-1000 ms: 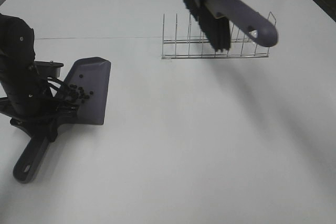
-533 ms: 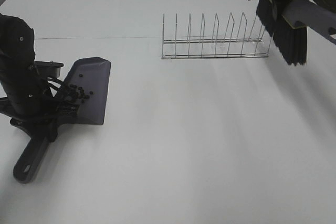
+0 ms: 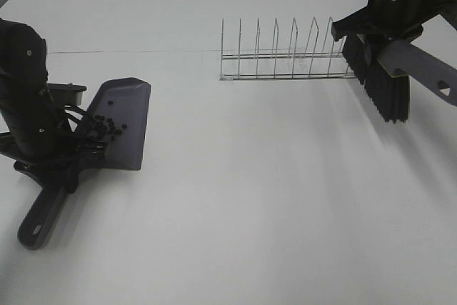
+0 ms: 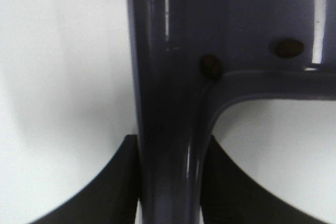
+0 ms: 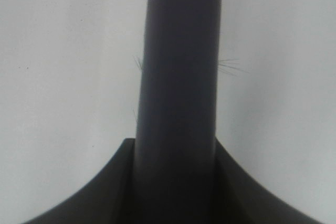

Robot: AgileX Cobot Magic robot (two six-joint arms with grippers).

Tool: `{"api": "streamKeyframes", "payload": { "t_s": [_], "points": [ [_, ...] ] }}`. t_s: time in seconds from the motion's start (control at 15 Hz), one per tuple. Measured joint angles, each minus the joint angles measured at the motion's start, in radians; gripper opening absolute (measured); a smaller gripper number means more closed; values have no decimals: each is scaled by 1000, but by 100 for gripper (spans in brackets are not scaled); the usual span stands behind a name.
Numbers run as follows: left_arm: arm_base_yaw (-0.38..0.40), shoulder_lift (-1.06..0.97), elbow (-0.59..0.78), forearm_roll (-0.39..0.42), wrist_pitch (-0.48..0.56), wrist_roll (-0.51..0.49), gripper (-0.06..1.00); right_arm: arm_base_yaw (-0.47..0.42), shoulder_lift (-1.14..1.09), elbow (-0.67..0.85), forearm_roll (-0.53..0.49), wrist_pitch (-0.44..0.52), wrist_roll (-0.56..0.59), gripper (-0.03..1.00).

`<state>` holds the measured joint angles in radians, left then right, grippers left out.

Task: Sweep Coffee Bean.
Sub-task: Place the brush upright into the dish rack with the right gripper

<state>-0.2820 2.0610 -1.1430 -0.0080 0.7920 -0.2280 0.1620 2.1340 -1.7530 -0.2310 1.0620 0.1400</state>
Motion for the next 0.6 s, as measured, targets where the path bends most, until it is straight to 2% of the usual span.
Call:
{"api": "streamKeyframes", "payload": {
  "t_s": [0.6],
  "points": [
    [0,0,0,-1,0,1,27,-20,129,0,-44,-145,25,29]
  ]
}}
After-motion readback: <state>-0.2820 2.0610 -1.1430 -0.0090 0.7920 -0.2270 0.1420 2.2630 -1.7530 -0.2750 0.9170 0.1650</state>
